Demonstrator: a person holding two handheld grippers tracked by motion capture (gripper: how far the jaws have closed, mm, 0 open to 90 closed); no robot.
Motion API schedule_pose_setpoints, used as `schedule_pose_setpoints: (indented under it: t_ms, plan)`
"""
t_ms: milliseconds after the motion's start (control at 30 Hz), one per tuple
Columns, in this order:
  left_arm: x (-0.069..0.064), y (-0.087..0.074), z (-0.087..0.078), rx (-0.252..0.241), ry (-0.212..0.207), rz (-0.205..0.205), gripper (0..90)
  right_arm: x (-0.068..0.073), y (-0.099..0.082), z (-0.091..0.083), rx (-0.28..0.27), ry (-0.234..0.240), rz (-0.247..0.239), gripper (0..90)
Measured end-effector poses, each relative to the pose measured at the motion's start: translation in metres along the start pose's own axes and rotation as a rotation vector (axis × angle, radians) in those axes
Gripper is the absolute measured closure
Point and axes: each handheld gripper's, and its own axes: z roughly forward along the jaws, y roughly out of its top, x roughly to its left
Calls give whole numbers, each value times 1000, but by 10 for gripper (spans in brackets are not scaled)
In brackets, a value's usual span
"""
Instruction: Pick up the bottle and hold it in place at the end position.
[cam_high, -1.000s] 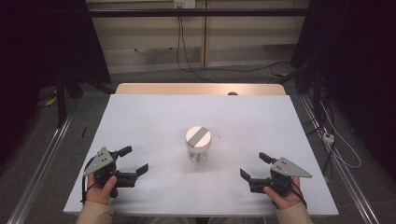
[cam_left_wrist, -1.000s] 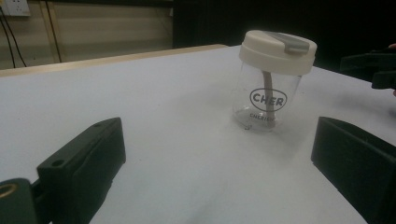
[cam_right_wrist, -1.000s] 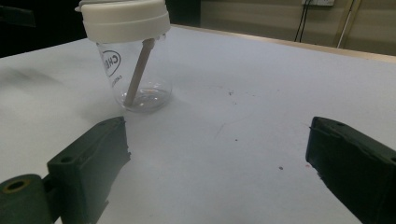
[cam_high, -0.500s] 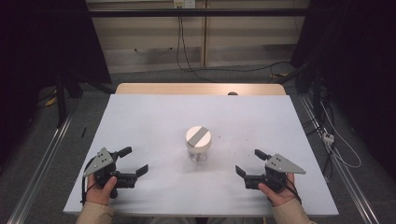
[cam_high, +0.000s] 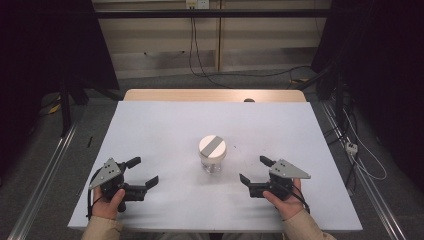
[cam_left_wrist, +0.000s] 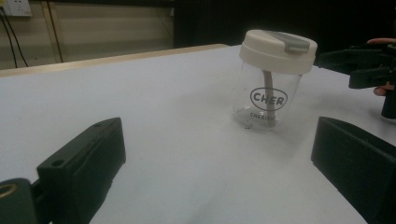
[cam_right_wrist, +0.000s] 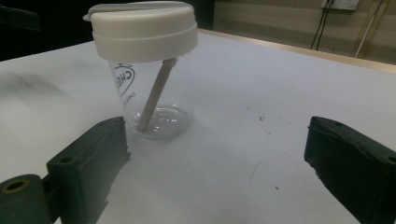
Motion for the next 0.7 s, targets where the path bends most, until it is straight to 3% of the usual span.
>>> schedule_pose_setpoints:
  t_ms: [700]
  plan:
    - [-1,0,1,-3,-1,9,27,15,12,35,15,37,-6,73]
